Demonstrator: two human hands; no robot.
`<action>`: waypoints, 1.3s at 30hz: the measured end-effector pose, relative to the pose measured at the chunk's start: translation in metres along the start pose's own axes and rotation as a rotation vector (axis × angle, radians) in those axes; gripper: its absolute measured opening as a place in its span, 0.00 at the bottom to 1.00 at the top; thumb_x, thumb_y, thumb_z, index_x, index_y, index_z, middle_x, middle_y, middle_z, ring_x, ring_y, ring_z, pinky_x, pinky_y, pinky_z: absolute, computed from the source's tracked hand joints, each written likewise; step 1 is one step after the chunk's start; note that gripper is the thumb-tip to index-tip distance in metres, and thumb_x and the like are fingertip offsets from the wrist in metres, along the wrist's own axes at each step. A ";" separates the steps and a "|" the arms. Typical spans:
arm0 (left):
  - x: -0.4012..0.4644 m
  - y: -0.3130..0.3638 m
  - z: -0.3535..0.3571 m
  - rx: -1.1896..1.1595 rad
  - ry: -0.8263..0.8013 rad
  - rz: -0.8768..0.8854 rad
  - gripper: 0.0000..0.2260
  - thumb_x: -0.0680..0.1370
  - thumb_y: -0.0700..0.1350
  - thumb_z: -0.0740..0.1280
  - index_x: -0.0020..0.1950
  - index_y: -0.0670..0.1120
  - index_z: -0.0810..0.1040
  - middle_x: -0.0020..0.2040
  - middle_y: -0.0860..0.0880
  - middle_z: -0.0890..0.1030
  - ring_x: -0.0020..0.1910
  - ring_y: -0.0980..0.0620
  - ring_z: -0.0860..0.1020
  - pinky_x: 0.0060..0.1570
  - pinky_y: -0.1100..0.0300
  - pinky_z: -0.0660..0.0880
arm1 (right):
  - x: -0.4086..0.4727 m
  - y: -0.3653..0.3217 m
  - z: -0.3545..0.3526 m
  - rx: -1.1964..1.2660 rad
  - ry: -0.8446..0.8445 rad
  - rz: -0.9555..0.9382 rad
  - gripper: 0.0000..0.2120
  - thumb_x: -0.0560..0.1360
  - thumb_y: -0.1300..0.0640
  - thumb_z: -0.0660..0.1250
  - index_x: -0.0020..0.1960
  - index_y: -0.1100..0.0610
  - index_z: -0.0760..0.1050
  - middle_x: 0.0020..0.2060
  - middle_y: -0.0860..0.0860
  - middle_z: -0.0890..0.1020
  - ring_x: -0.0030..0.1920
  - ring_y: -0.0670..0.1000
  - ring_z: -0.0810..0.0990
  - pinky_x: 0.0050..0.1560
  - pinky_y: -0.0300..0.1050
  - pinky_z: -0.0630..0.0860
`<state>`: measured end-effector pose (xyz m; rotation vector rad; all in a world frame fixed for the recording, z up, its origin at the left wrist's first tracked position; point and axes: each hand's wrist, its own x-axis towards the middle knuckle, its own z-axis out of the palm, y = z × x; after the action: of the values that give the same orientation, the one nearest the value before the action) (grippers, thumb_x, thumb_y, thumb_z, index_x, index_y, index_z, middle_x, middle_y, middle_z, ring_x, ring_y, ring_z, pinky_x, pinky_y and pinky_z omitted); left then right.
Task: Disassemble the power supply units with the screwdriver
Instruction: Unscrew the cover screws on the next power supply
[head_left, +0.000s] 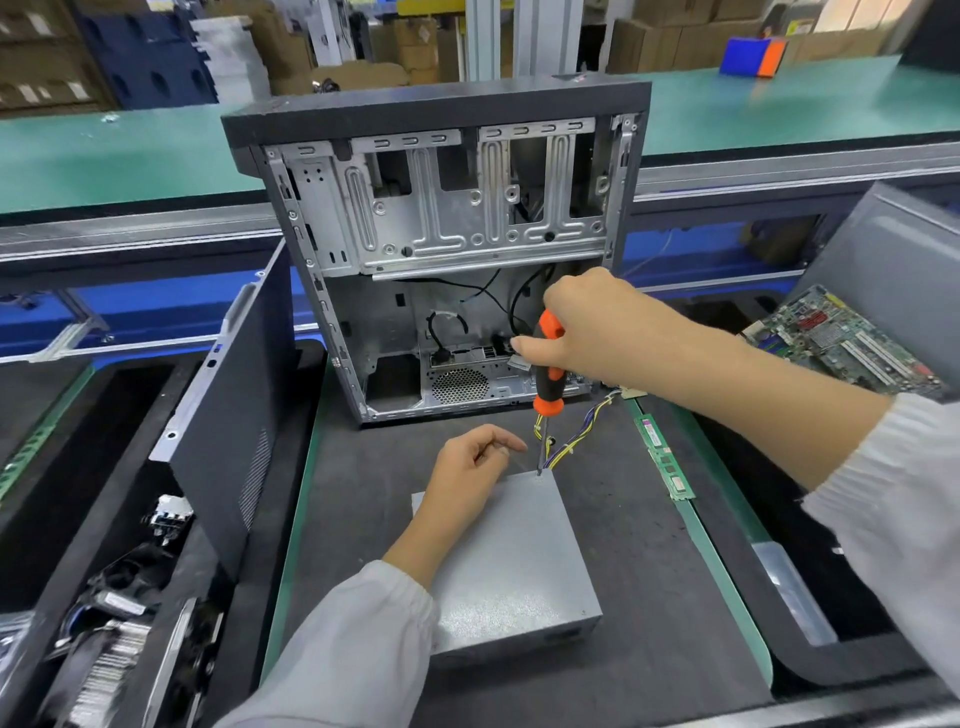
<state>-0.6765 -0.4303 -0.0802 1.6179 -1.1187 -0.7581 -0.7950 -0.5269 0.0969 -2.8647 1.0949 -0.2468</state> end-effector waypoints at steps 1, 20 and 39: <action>0.000 0.000 0.000 -0.001 -0.008 0.006 0.12 0.78 0.33 0.62 0.47 0.46 0.83 0.25 0.57 0.64 0.25 0.59 0.61 0.28 0.68 0.59 | 0.000 -0.003 0.001 0.006 0.012 0.012 0.27 0.75 0.43 0.65 0.29 0.58 0.59 0.25 0.52 0.64 0.26 0.51 0.62 0.25 0.42 0.57; -0.002 0.006 -0.003 0.021 -0.084 0.034 0.13 0.77 0.33 0.63 0.52 0.45 0.84 0.24 0.56 0.61 0.25 0.58 0.58 0.28 0.66 0.58 | -0.004 0.006 -0.028 0.058 -0.340 -0.078 0.09 0.75 0.48 0.68 0.47 0.52 0.72 0.35 0.49 0.80 0.35 0.51 0.83 0.39 0.46 0.78; 0.006 0.013 0.011 -0.135 -0.151 0.124 0.08 0.79 0.34 0.66 0.55 0.37 0.83 0.49 0.43 0.84 0.43 0.64 0.80 0.46 0.72 0.72 | 0.003 0.011 -0.023 0.122 -0.359 -0.057 0.15 0.76 0.45 0.67 0.48 0.57 0.70 0.32 0.48 0.83 0.31 0.48 0.84 0.45 0.46 0.80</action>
<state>-0.6884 -0.4409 -0.0711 1.3835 -1.2358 -0.8661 -0.8038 -0.5376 0.1191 -2.6900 0.8965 0.1866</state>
